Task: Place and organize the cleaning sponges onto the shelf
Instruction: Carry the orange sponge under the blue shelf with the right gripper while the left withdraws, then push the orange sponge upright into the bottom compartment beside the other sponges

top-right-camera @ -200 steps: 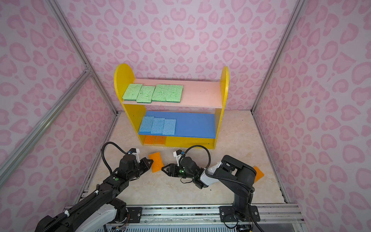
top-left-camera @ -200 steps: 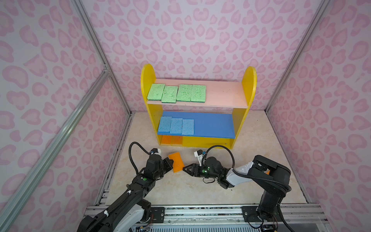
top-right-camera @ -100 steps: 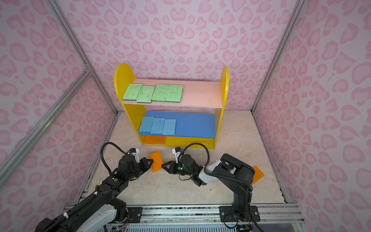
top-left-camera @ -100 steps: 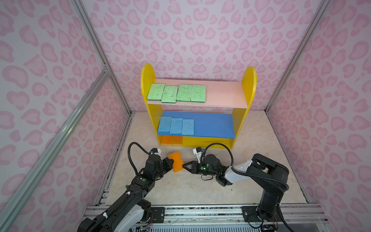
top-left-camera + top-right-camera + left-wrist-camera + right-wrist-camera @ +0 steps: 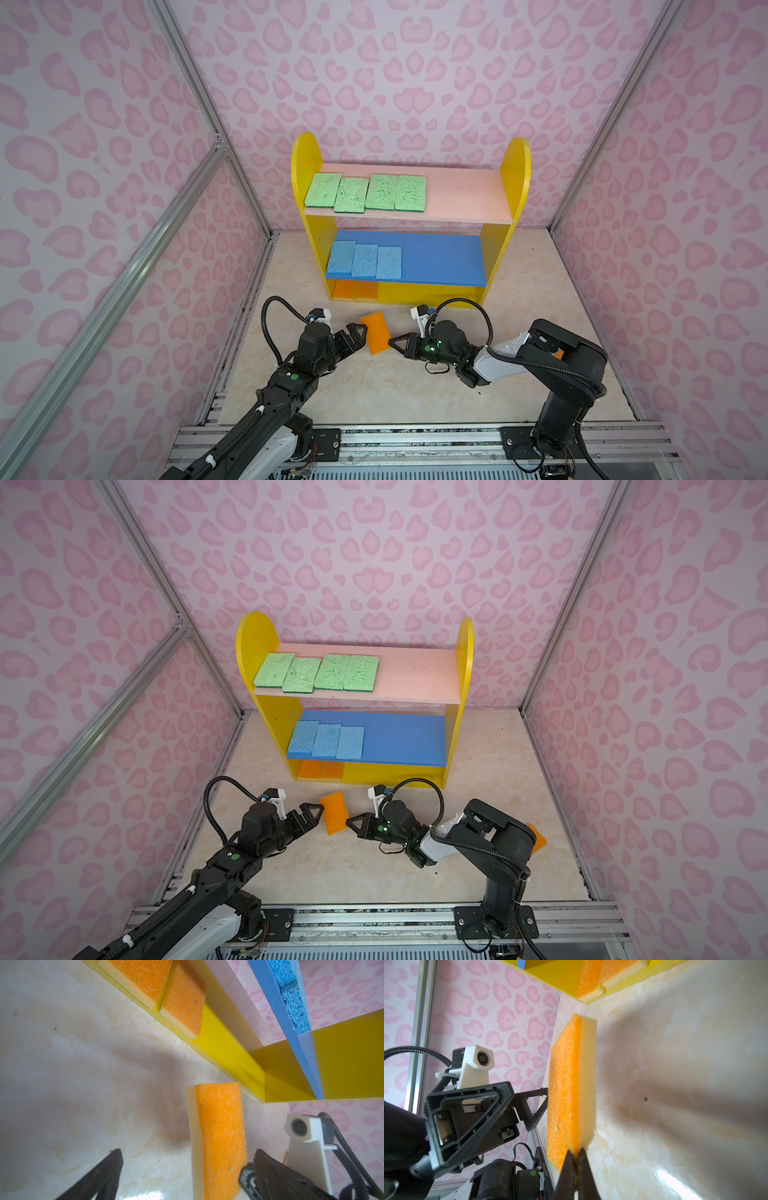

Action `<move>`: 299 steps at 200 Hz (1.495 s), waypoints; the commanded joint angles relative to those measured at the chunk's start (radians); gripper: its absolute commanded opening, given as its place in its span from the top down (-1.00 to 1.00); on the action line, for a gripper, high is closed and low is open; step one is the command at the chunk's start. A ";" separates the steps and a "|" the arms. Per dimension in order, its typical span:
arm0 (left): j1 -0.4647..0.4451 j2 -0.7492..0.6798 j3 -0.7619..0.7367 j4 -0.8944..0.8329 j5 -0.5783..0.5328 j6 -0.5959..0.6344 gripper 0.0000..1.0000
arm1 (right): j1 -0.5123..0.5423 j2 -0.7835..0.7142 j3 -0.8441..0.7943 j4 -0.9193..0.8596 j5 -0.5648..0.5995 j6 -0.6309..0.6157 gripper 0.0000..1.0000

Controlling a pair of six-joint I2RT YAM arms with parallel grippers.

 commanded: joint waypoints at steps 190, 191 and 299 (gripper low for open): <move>0.009 -0.244 -0.139 -0.148 -0.064 0.058 -0.94 | -0.173 0.278 0.218 0.112 0.092 0.150 0.96; 0.009 -0.245 -0.139 -0.147 -0.065 0.059 -0.94 | -0.172 0.279 0.219 0.112 0.092 0.150 0.96; 0.010 -0.204 -0.139 -0.116 -0.072 0.080 -0.94 | -0.219 0.394 0.293 0.169 0.090 0.182 0.92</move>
